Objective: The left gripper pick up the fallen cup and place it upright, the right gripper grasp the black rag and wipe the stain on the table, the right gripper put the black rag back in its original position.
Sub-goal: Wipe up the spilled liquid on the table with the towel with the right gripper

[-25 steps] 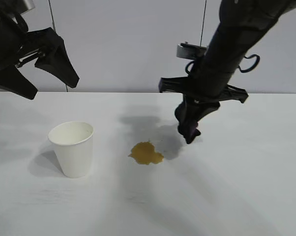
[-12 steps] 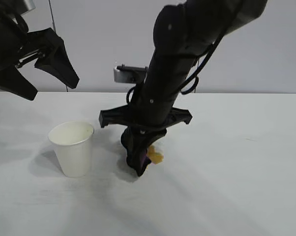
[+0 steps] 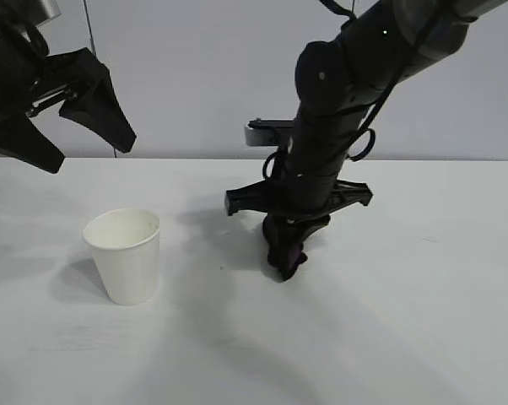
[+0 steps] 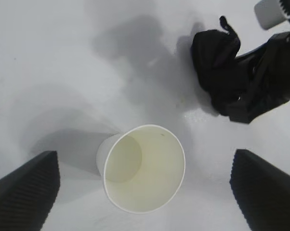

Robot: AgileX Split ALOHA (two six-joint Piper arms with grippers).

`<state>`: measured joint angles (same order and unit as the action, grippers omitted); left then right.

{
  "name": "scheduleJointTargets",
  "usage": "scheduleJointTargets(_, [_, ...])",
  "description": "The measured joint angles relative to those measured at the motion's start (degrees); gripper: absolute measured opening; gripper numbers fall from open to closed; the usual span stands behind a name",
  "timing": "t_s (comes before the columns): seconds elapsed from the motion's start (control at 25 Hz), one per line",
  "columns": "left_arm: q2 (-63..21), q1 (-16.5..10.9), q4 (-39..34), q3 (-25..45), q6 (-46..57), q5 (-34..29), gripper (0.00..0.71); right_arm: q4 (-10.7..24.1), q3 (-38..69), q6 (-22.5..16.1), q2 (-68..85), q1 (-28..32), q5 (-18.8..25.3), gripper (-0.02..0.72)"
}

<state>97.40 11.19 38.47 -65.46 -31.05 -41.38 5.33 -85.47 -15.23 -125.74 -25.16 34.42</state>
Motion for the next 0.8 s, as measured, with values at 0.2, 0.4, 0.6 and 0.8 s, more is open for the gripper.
scheduleJointTargets(0.2, [0.0,0.0,0.0,0.0,0.1,-0.3,0.693,0.4,-0.3,-0.1,0.2,3.2,1.8,0.104])
scheduleJointTargets(0.4, [0.0,0.0,0.0,0.0,0.1,-0.4,0.693,-3.2,-0.3,1.9,0.6,1.0,3.7,0.104])
scheduleJointTargets(0.6, [0.0,0.0,0.0,0.0,0.1,-0.4,0.693,-8.4,0.0,2.9,0.8,-6.1,4.8,0.104])
scheduleJointTargets(0.8, [0.1,0.0,0.0,0.0,0.1,-0.4,0.693,-8.8,0.2,1.4,0.8,-8.6,4.5,0.104])
